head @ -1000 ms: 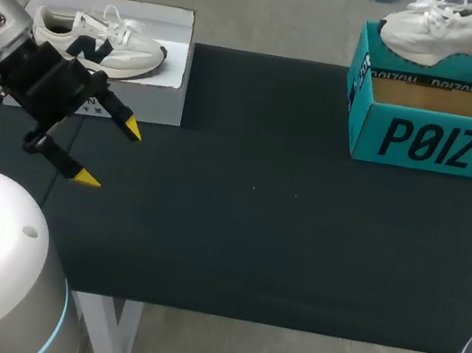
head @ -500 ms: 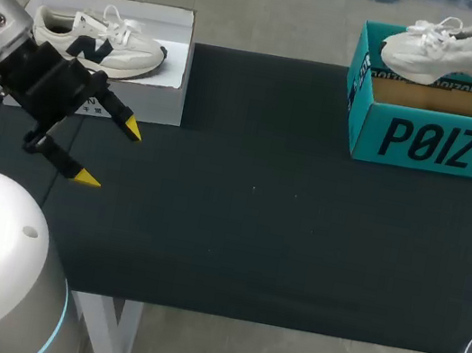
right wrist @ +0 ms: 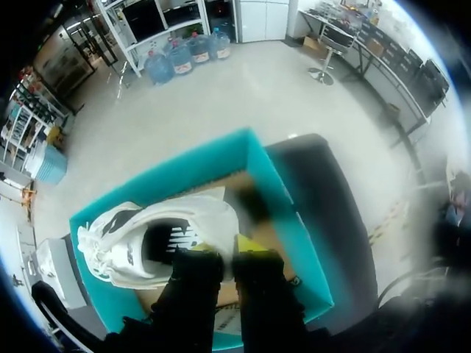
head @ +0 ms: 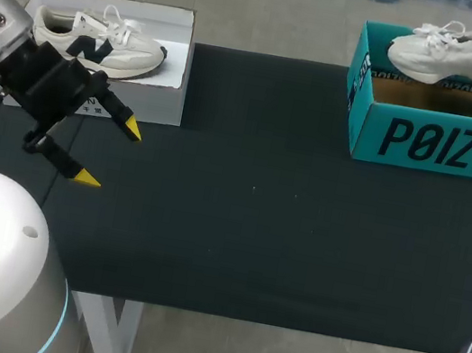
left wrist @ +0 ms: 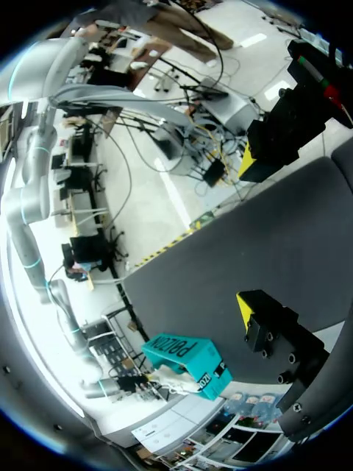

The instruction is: Take the shoe out of the shoebox, open the shoe tongue, remove and reinsert the insole, then place the shoe into the shoebox

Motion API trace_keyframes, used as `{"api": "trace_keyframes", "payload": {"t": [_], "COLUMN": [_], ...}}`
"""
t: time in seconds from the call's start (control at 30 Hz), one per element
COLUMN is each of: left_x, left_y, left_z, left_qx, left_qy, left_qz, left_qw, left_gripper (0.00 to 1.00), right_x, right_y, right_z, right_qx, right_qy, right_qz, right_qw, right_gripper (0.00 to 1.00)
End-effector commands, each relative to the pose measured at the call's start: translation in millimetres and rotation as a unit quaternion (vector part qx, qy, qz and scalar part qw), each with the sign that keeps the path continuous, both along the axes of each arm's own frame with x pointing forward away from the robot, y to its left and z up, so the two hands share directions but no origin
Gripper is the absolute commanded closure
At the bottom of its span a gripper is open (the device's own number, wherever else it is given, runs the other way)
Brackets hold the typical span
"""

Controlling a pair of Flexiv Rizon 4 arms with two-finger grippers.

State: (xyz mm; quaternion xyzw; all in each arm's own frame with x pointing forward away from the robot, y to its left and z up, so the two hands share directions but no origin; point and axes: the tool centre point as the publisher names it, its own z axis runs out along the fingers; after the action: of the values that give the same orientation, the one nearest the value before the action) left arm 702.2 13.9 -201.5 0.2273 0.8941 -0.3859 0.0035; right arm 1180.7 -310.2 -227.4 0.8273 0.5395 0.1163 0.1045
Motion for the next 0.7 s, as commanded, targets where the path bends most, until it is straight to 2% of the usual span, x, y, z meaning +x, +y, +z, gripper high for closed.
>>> {"api": "trace_keyframes", "payload": {"t": [0.03, 0.33, 0.7], "left_x": [0.1, 0.1, 0.1], "left_y": [0.2, 0.2, 0.2], "left_z": [0.2, 0.2, 0.2], "left_qx": [0.002, 0.002, 0.002], "left_qy": [0.0, 0.0, 0.0], "left_qz": [0.0, 0.0, 0.0], "left_qw": [1.0, 1.0, 1.0], "left_gripper": [0.0, 0.0, 0.0], "right_x": [19.1, 26.8, 27.0], "right_y": [-4.7, -12.7, -5.5], "right_z": [-19.4, -45.6, -55.2], "right_qx": [0.011, 0.019, 0.003], "right_qy": [0.02, 0.023, 0.031], "right_qz": [0.008, 0.016, 0.034], "right_qw": [1.0, 0.999, 0.999], "right_gripper": [1.0, 1.0, 1.0]}}
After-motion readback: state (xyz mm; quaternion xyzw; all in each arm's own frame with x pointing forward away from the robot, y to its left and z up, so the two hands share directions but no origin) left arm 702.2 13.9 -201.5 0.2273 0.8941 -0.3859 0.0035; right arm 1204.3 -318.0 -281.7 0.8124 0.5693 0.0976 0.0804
